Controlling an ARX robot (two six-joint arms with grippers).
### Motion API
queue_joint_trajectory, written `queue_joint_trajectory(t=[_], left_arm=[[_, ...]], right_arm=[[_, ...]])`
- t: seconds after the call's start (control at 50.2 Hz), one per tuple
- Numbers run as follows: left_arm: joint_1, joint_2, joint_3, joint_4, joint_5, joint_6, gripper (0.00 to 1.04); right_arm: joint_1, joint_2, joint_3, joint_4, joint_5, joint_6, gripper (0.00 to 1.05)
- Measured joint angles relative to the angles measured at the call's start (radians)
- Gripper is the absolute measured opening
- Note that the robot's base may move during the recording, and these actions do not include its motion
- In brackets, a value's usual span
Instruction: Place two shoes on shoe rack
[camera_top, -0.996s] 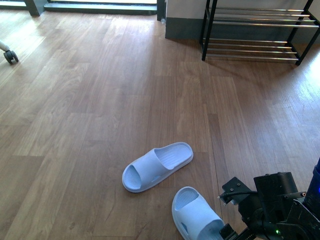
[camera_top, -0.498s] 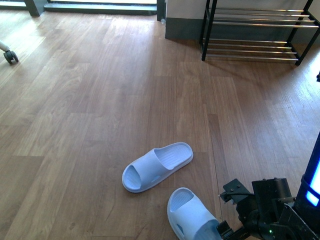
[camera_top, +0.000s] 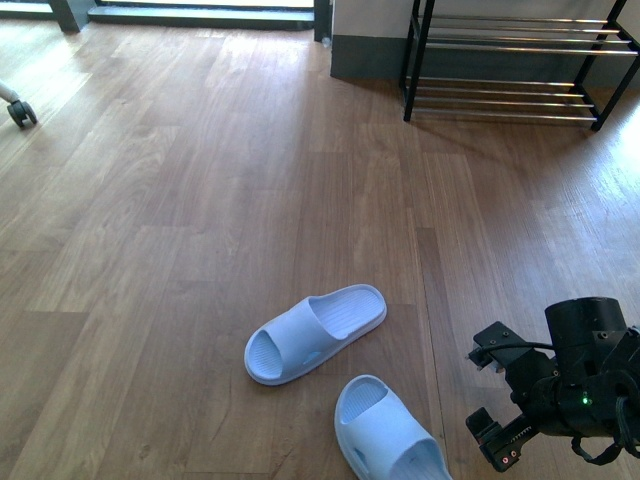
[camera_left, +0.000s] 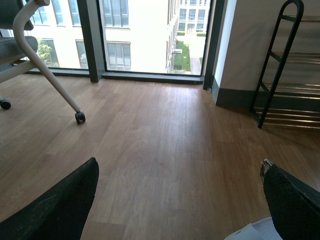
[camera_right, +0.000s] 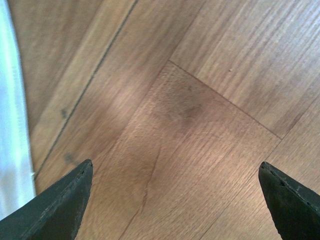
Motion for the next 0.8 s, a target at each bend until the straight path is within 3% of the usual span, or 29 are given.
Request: queue_joint_trajectory(t=[0.1, 0.239, 0.797], left_arm=[[0.0, 0.0, 0.0, 0.0, 0.0, 0.0, 0.95], [0.0, 0.0, 0.0, 0.0, 0.0, 0.0, 0.95], [0.0, 0.0, 0.0, 0.0, 0.0, 0.0, 0.95]], right_arm=[[0.024, -0.016, -0.021, -0.043, -0.04, 0.004, 0.96], [0.083, 0.034, -0.063, 0.019, -0.054, 0.006, 0.96], [0.122, 0.148, -0.003, 0.17, -0.104, 0.142, 0.96]])
